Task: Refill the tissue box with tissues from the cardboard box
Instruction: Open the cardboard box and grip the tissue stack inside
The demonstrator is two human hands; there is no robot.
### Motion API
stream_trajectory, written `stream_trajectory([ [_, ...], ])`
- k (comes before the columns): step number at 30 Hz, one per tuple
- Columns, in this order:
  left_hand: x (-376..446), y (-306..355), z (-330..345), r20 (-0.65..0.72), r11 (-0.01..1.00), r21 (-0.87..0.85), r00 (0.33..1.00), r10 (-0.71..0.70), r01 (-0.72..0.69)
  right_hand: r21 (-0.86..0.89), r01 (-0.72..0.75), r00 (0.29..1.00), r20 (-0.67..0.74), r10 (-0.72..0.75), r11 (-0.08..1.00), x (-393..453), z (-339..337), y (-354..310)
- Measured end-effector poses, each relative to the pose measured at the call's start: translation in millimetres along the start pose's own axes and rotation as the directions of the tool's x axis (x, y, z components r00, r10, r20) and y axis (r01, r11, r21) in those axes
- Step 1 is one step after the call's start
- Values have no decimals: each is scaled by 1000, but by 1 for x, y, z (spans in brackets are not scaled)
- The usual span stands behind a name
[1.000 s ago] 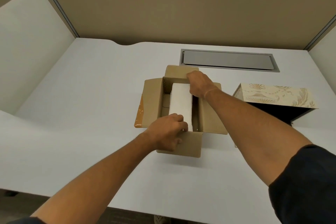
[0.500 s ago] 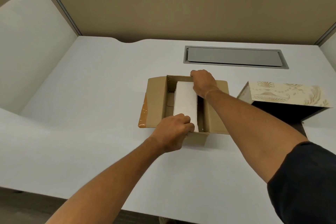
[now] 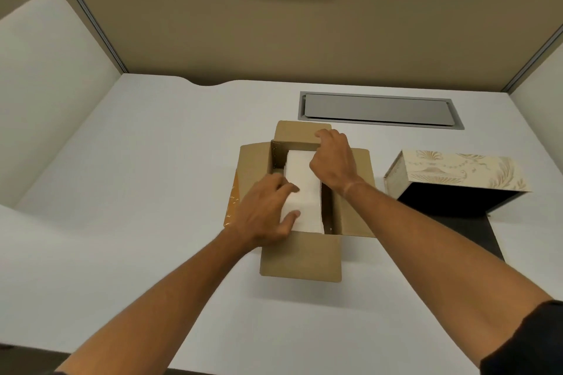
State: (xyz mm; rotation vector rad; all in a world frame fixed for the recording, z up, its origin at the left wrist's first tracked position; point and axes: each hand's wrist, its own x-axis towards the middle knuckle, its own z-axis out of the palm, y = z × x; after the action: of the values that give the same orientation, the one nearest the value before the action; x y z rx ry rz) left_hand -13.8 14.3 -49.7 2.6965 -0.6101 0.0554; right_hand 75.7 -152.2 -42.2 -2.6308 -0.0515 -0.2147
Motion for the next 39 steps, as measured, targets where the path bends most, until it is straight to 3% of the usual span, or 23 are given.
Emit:
stream_trajectory([
  [4,19,-12,3,-92,957,-17,953,-290,290,112,-84,996,27,81,990,-17,1,-5],
  [11,35,-31,18,54,873,-54,874,-483,485,257,-286,956,146,255,923,-29,18,-13],
  [17,39,-33,26,166,825,-160,839,-518,541,329,-581,808,341,480,744,-27,41,-14],
  [23,44,-30,31,178,804,-216,832,-526,554,417,-720,694,427,579,555,-29,49,-13],
  [31,47,-29,35,157,781,-265,825,-543,565,504,-792,600,539,591,345,-25,56,-10],
  [39,46,-30,35,152,786,-277,833,-533,553,517,-840,523,690,501,164,-26,57,-8],
])
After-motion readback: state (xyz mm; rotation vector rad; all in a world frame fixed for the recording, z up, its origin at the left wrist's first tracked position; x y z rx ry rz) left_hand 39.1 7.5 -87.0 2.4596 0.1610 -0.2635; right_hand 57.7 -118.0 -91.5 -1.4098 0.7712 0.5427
